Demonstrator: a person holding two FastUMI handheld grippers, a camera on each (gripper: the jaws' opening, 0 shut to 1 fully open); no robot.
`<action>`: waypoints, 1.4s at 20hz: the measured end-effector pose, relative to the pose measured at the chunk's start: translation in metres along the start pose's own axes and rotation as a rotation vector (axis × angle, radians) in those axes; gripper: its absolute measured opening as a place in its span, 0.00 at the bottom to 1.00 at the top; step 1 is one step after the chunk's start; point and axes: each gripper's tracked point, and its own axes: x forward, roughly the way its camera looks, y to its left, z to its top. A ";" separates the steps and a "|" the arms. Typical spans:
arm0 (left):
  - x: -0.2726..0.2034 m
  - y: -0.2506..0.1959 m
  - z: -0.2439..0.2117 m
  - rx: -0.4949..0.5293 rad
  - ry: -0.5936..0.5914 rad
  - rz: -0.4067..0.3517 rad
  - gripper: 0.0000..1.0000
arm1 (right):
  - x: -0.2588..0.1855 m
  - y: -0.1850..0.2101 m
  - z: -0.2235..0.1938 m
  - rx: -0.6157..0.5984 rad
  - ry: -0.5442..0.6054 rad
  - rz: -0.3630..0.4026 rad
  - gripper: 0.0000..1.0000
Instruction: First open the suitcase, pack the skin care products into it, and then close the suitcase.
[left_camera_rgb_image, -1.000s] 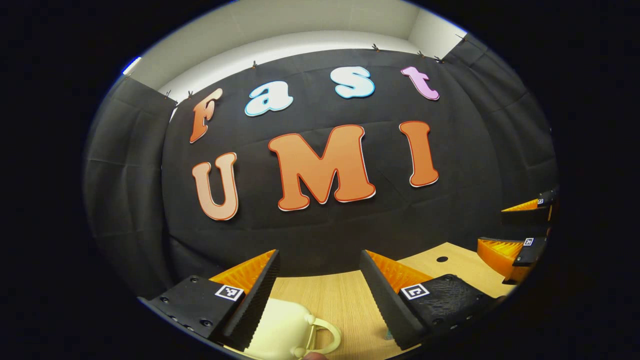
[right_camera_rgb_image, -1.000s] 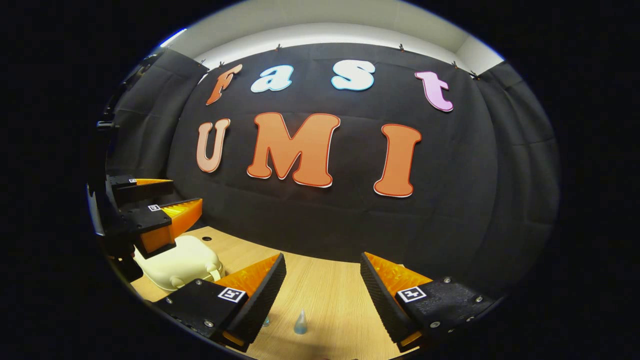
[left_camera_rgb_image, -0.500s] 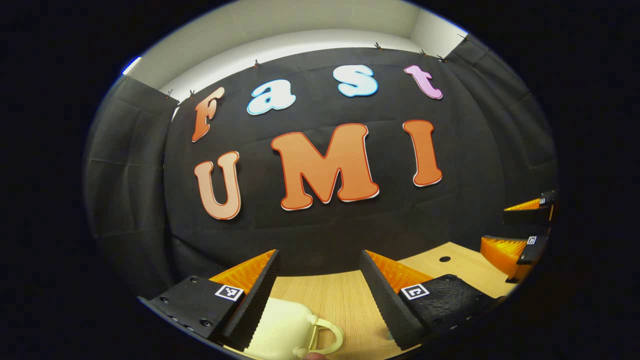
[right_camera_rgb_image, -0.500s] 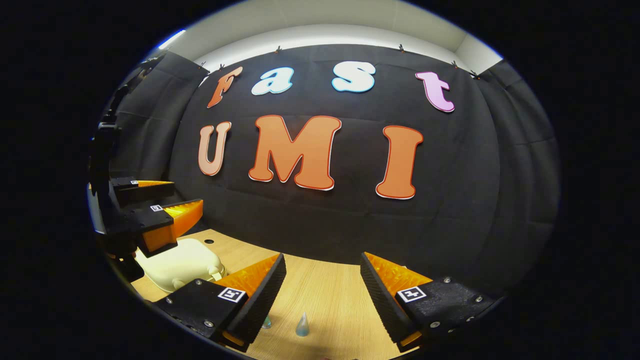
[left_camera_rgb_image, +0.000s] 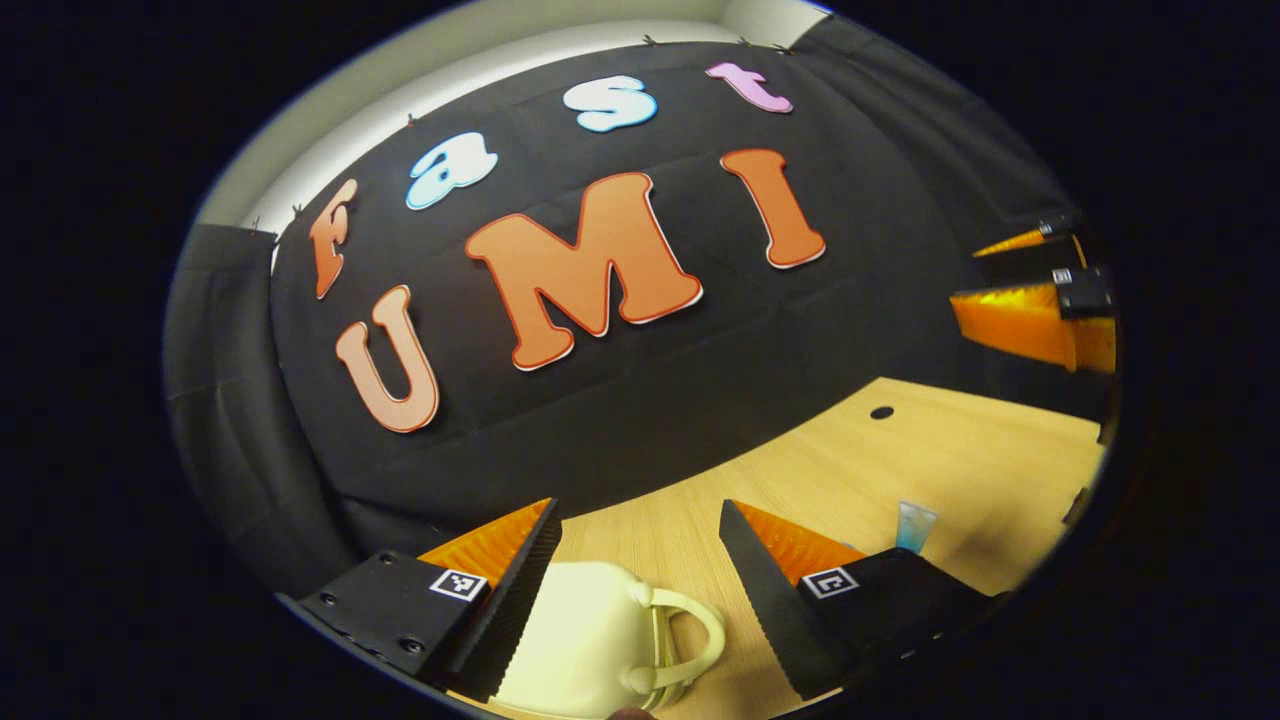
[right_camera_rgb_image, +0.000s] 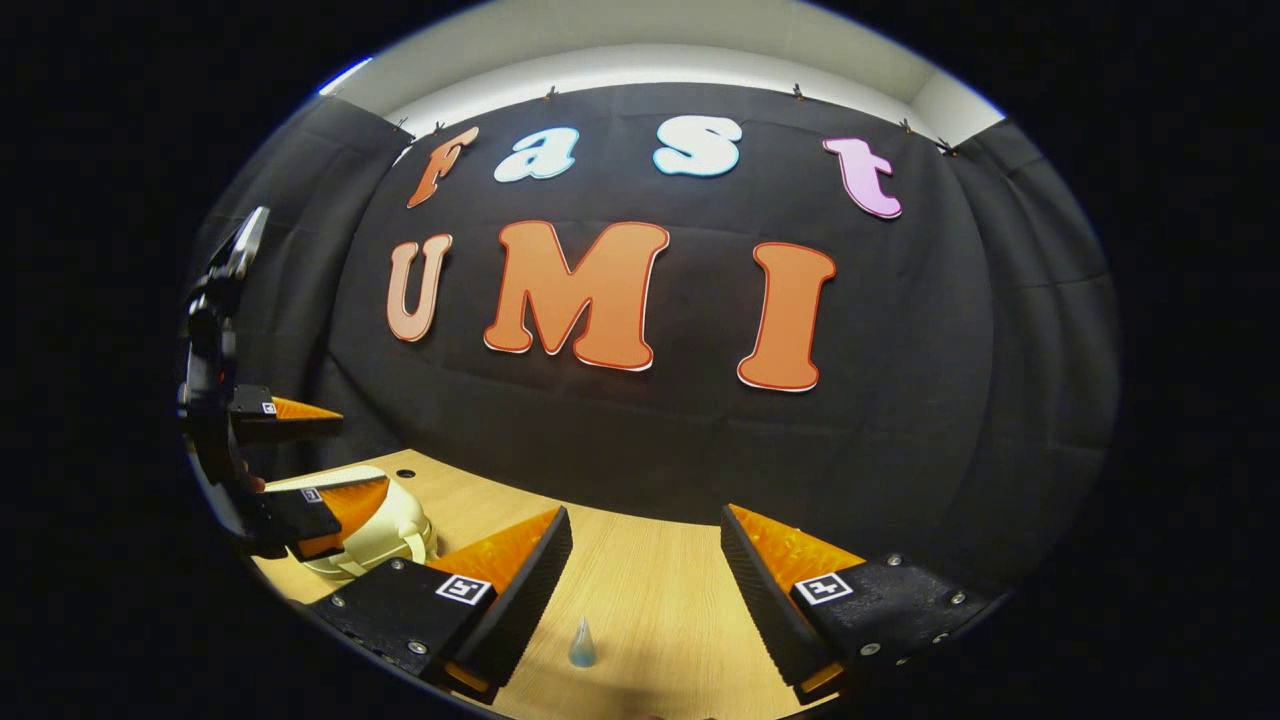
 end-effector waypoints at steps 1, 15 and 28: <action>0.001 -0.006 -0.007 0.033 0.015 -0.012 0.98 | 0.002 -0.002 -0.001 -0.001 0.001 -0.002 0.94; 0.016 -0.052 -0.129 0.532 0.243 -0.153 0.97 | 0.016 -0.027 -0.022 -0.012 0.023 0.023 0.95; 0.027 -0.064 -0.200 1.076 0.327 -0.132 0.41 | 0.022 -0.029 -0.031 0.005 0.027 0.048 0.95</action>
